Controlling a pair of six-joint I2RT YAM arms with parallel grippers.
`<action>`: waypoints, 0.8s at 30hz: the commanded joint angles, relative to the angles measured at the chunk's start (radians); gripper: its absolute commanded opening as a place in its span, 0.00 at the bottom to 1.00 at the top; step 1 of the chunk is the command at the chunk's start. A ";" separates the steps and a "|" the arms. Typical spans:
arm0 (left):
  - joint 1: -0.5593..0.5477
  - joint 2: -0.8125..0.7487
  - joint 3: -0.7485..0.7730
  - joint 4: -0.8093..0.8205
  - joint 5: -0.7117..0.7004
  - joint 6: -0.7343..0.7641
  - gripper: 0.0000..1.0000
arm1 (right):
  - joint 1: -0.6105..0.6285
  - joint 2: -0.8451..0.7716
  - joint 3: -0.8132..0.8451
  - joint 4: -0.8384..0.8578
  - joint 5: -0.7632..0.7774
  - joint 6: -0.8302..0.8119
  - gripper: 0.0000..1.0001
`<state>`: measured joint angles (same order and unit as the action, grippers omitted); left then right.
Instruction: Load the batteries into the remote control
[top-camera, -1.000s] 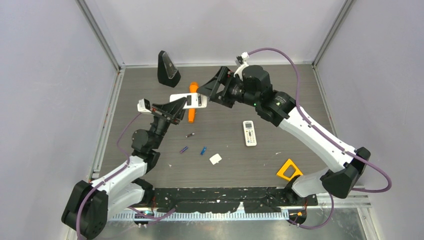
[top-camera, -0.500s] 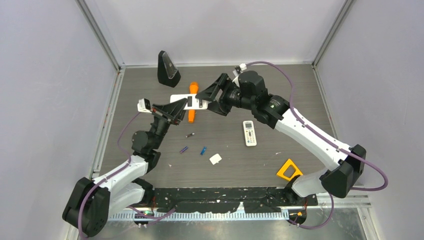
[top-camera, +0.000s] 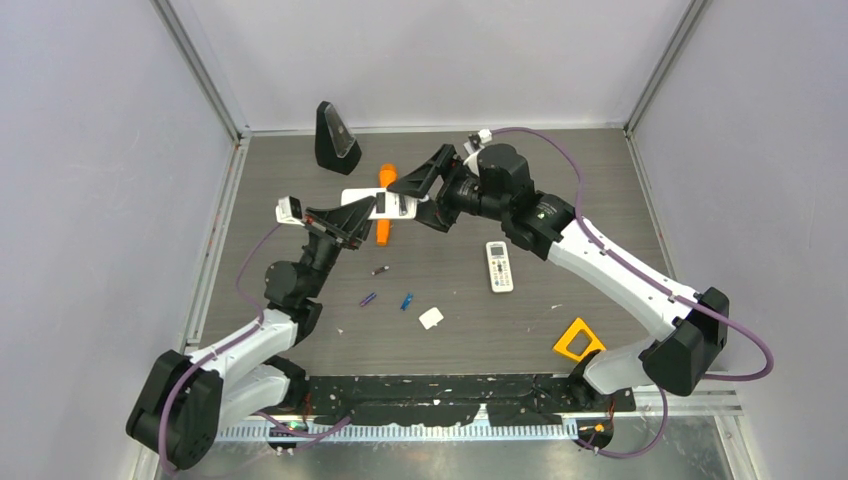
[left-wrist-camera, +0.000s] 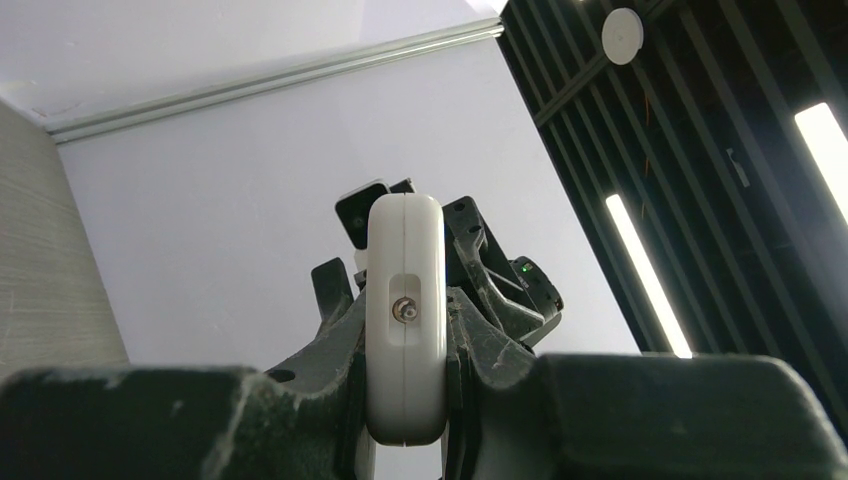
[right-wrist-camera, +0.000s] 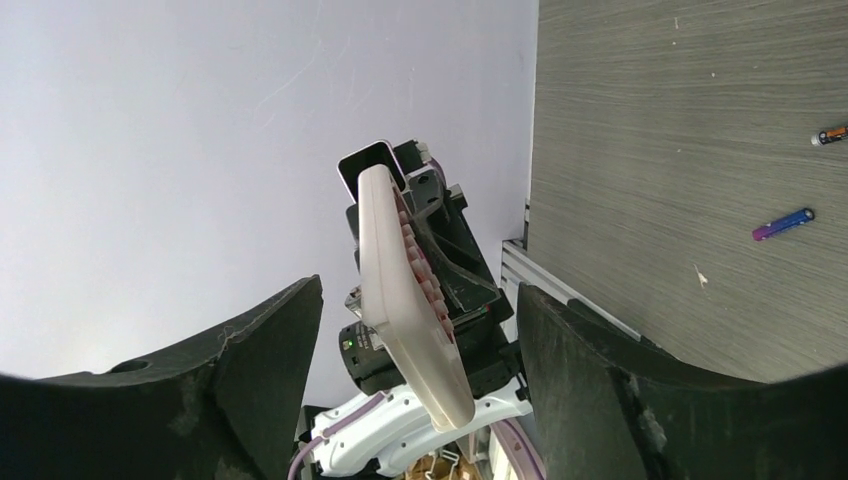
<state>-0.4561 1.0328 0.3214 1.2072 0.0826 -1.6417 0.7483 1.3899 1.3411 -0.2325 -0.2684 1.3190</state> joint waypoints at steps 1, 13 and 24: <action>0.000 0.008 0.008 0.083 0.007 0.007 0.00 | -0.009 -0.030 -0.005 0.073 -0.005 0.019 0.78; 0.000 0.036 0.010 0.098 0.000 -0.013 0.00 | -0.020 -0.066 0.018 0.001 0.087 -0.160 0.77; 0.000 0.051 0.006 0.097 -0.002 -0.015 0.00 | -0.018 -0.146 0.033 -0.118 0.199 -0.358 0.75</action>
<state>-0.4561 1.0794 0.3214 1.2266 0.0822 -1.6501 0.7307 1.2850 1.3407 -0.3176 -0.1310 1.0542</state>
